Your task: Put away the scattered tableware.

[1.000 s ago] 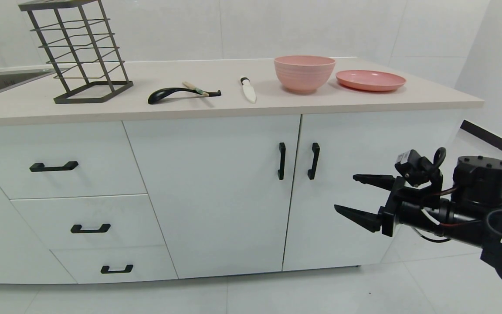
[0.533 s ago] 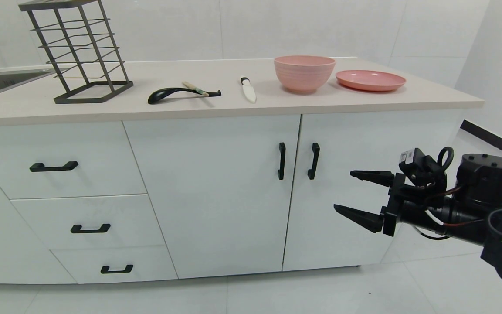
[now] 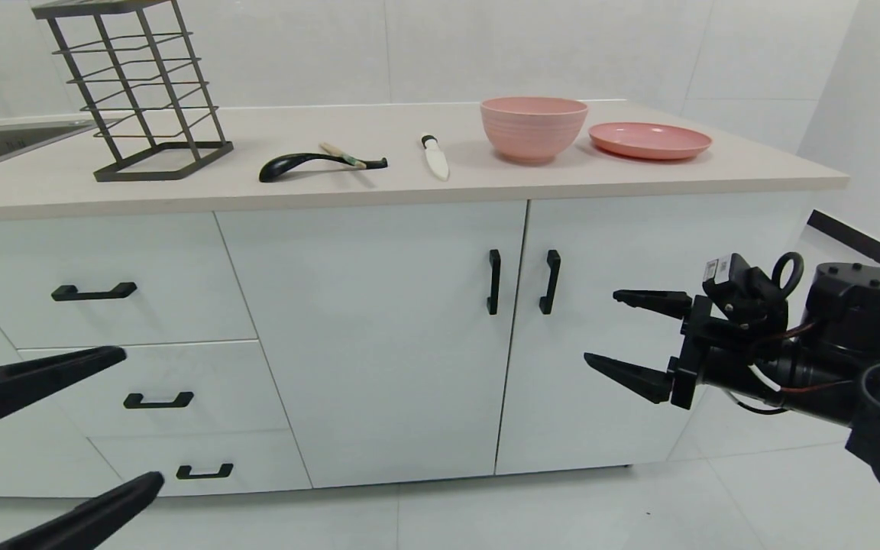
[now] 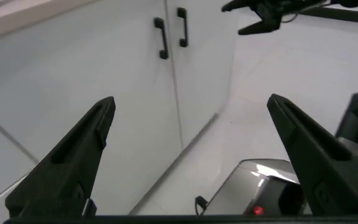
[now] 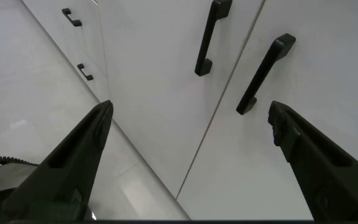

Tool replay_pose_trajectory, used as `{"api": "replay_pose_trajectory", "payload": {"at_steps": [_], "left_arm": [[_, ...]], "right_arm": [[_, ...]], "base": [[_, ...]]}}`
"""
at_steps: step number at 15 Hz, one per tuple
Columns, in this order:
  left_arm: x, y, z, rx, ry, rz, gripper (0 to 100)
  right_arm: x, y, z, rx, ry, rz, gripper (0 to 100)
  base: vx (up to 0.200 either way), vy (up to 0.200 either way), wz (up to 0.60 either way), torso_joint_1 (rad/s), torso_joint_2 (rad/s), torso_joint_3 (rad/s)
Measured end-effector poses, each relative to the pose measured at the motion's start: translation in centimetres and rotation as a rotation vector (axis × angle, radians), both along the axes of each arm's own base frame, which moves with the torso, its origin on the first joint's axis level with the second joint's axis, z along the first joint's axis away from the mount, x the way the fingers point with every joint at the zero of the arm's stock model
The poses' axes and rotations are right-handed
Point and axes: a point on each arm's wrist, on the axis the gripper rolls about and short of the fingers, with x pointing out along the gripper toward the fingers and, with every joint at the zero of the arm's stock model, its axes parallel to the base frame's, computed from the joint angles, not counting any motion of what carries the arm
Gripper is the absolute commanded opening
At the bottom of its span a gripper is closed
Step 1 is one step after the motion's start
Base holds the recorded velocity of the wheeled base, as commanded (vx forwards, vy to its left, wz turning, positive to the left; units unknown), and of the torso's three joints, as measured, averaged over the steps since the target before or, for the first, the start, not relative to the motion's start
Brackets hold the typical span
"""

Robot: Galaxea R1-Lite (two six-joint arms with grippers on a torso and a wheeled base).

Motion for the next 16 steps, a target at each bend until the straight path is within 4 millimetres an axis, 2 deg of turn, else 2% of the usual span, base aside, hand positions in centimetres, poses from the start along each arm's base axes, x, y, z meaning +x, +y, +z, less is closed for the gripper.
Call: {"api": "replay_pose_trajectory", "payload": {"at_steps": [3,7,11,16], "left_arm": [[2.6,-2.0,0.0,0.026,0.063,-0.135,100],[6.6,-5.7,0.5,0.016,-0.009,-0.277,100],[10.4,-9.7,-1.5,0.014,-0.017,-0.363,100],[13.1,-13.7,-2.5,0.020,-0.006,-0.423,100]], "right_arm": [[0.1,0.0,0.2,0.000,-0.008,0.001,100],[0.2,0.0,0.3,0.002,-0.015,0.001,100],[0.2,0.2,0.3,0.002,-0.018,0.005,100],[1.0,0.5,0.0,0.027,-0.021,0.114,100]], "base": [[0.000,0.000,0.00,0.000,0.00,0.000],[0.000,0.000,0.00,0.000,0.00,0.000],[0.000,0.000,0.00,0.000,0.00,0.000],[0.000,0.000,0.00,0.000,0.00,0.000]]}}
